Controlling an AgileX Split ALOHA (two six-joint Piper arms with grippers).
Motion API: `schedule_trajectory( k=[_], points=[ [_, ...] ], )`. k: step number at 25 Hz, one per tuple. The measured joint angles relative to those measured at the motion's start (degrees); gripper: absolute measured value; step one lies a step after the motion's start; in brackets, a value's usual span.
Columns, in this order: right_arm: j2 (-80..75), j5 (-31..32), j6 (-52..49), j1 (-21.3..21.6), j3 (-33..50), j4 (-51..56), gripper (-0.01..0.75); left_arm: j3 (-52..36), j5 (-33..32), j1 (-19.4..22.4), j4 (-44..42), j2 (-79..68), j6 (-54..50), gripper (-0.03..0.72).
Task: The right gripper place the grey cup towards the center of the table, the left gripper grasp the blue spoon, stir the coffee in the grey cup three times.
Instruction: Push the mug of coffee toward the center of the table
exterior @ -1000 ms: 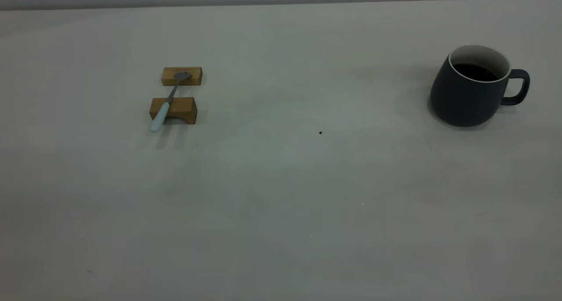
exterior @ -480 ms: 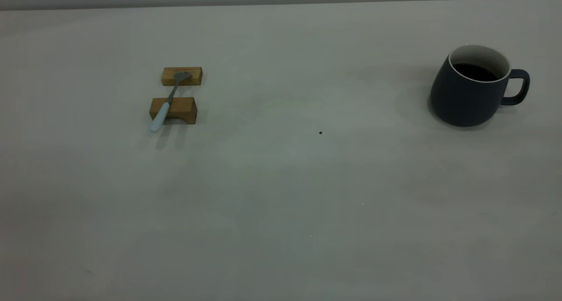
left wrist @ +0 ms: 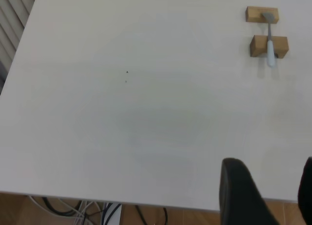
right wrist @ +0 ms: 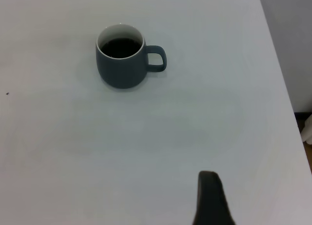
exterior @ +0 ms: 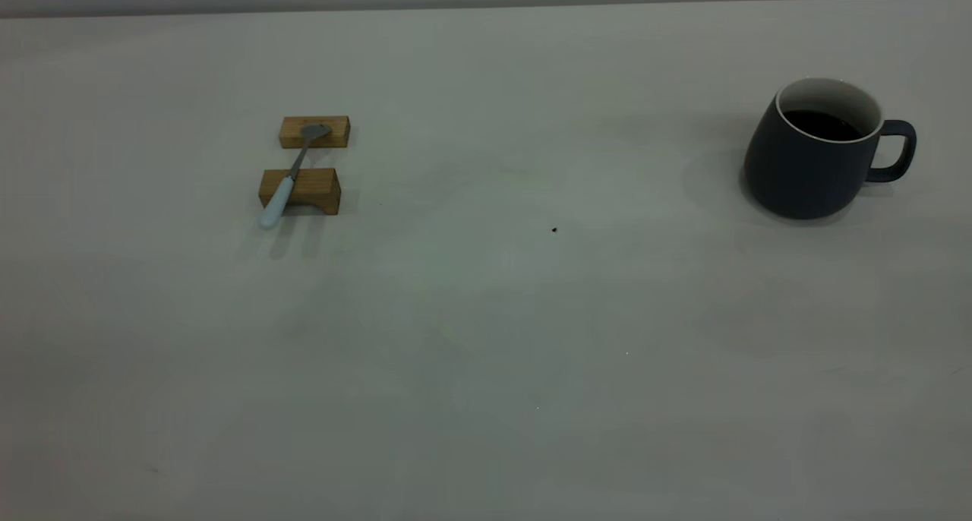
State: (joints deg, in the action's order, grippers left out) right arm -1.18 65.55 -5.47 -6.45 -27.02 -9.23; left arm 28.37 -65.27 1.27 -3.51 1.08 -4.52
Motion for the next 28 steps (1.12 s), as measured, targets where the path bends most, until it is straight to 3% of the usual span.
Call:
schedule_trajectory(
  k=[10, 14, 17, 23, 28],
  points=[
    [-1.9, -0.9, 0.5, 0.0, 0.1, 0.1, 0.537, 0.0, 0.0, 0.0, 0.0, 0.0, 0.0, 0.369],
    [-11.1, -2.6, 3.4, 0.0, -0.3, 1.1, 0.602, 0.0, 0.0, 0.0, 0.0, 0.0, 0.0, 0.369],
    [-21.2, -8.1, 6.0, 0.0, -0.9, 3.2, 0.648, 0.0, 0.0, 0.0, 0.0, 0.0, 0.0, 0.369],
    [-44.4, -23.4, 14.2, 0.0, -1.5, 6.8, 0.647, 0.0, 0.0, 0.0, 0.0, 0.0, 0.0, 0.369],
    [-64.7, -29.4, 24.4, 0.0, -7.9, 8.0, 0.632, 0.0, 0.0, 0.0, 0.0, 0.0, 0.0, 0.369]
  ],
)
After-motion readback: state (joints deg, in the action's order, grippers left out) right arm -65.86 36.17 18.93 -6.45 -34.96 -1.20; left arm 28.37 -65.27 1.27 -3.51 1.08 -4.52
